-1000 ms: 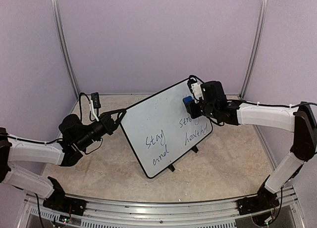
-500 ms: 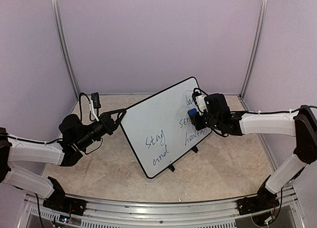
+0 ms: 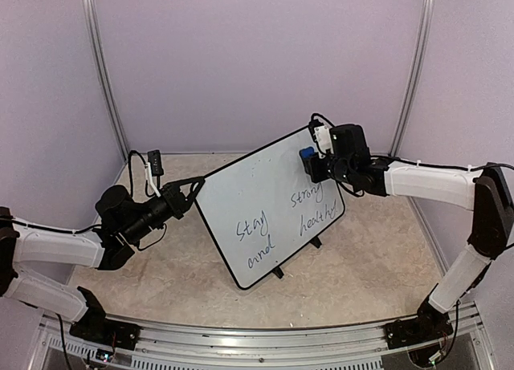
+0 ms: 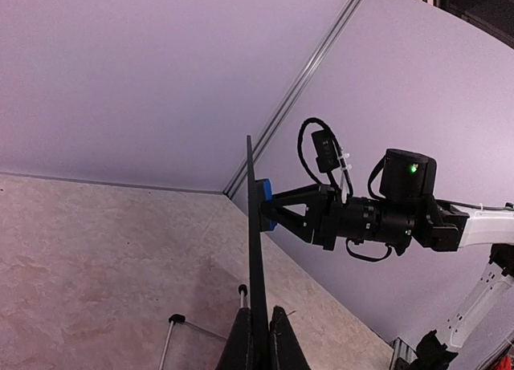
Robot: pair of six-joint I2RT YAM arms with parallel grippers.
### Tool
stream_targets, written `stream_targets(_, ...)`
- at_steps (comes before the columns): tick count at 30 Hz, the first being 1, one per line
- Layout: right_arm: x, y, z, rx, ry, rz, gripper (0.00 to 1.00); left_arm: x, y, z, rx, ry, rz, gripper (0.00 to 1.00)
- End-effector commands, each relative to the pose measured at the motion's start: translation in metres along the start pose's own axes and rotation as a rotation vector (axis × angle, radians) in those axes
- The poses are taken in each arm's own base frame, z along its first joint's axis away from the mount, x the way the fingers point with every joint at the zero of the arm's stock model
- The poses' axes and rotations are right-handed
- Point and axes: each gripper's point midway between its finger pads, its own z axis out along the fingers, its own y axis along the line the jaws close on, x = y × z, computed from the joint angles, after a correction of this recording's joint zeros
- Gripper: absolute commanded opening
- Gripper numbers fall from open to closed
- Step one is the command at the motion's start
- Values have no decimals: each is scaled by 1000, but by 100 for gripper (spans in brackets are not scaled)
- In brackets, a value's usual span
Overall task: Erase the whiteboard
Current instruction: Erase the whiteboard at the center of the board.
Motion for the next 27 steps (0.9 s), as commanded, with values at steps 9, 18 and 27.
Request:
stream_targets(9,67,0,-3,-28,111,25,23,8,-48,0,228,63,88,0)
stream_targets(18,70,-7,-5,-7,115,20,23,9,-49,1,234,65,84,0)
stream_targets(27,7,-7,15,-4,31,-8,23,8,-49,1,231,65,89,0)
